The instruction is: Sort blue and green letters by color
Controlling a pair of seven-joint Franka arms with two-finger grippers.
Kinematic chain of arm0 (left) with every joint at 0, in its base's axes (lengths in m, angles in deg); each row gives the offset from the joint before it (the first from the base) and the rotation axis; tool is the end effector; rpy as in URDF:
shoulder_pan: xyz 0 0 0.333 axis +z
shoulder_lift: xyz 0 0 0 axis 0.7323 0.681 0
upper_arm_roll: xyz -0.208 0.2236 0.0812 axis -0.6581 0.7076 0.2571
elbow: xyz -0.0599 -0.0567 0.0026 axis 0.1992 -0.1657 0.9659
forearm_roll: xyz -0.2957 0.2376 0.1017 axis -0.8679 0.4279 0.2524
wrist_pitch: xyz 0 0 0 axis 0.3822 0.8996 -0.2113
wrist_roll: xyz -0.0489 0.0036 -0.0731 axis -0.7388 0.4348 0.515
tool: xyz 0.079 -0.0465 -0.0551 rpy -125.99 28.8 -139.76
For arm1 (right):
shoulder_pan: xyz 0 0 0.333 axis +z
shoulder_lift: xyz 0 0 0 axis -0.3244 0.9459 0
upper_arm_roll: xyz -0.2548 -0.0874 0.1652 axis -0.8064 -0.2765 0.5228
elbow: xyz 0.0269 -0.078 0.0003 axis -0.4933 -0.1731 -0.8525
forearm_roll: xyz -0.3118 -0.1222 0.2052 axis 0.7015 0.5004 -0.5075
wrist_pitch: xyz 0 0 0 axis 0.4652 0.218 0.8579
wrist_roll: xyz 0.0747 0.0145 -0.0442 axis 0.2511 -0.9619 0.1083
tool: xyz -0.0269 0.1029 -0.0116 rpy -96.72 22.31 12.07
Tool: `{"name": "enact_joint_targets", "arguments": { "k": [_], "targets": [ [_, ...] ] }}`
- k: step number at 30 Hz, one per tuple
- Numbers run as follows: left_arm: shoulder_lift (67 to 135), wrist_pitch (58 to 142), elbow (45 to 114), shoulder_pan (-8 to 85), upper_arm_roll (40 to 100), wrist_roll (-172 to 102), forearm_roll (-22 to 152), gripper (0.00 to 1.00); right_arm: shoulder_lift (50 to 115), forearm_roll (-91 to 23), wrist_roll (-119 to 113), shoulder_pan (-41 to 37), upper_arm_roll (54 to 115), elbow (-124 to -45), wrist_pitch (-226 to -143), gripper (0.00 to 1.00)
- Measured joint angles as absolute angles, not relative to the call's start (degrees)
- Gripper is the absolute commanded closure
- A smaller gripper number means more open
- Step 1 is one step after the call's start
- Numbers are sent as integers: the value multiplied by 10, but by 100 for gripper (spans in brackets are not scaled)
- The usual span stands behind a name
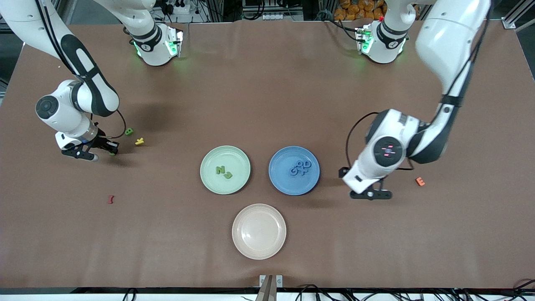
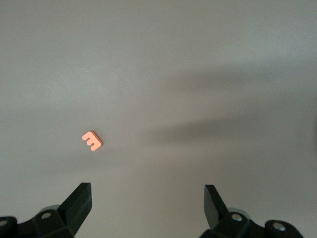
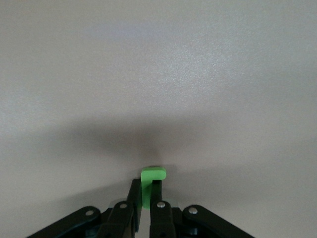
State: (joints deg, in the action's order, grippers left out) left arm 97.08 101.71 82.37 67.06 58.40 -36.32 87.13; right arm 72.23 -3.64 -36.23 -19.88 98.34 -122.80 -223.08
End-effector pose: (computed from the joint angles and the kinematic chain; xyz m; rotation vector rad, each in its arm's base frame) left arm 0.6309 -0.0707 0.3582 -3.1117 0.2613 0.0691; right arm 0.5047 0.0652 0.2251 -2.9540 0.7085 -0.0454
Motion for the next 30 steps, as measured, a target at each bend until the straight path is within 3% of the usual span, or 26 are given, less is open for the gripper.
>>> {"name": "enact_joint_targets", "arguments": {
  "k": [10, 20, 30],
  "targets": [
    [887, 1013, 875, 661, 599, -371, 832, 0, 721, -38, -518, -127, 1007, -1188, -2231, 100],
    [798, 1000, 922, 534, 786, -475, 760, 0, 752, -46, -660, -49, 1007, -1101, -2211, 100],
    [735, 996, 954, 484, 841, -479, 739, 0, 834, -46, -719, -21, 1006, -1001, -2190, 100]
  ]
}}
